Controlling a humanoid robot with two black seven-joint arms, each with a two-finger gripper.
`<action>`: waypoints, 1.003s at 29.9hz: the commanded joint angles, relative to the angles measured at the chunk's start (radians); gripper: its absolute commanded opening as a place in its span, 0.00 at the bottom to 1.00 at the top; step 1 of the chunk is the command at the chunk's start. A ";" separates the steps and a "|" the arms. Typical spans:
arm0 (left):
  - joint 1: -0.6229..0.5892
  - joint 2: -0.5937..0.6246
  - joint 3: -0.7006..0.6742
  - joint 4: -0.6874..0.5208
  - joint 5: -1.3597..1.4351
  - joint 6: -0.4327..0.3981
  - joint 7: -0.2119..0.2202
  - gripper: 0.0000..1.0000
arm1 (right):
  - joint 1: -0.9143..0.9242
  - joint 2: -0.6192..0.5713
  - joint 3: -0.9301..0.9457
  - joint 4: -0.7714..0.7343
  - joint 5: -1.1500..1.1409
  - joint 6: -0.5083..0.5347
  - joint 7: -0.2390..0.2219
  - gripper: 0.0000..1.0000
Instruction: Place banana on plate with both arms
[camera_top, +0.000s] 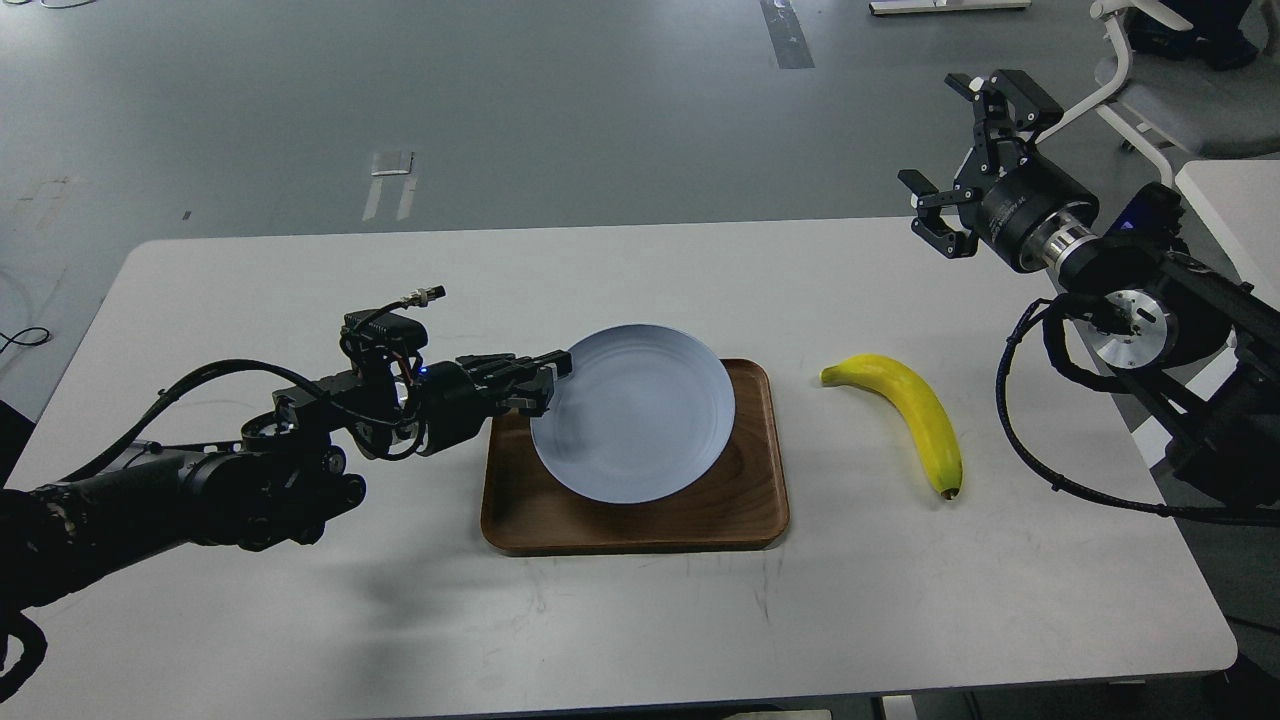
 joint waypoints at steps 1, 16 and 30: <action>-0.002 -0.016 0.059 0.033 0.000 -0.001 0.000 0.00 | -0.006 -0.022 0.002 0.014 0.000 -0.001 0.000 1.00; 0.005 -0.081 0.095 0.152 0.000 0.001 0.000 0.00 | -0.006 -0.022 0.000 0.022 0.002 -0.001 -0.001 1.00; 0.001 -0.053 0.032 0.090 -0.076 -0.007 0.000 0.98 | -0.005 -0.036 -0.017 0.026 -0.005 0.004 -0.006 1.00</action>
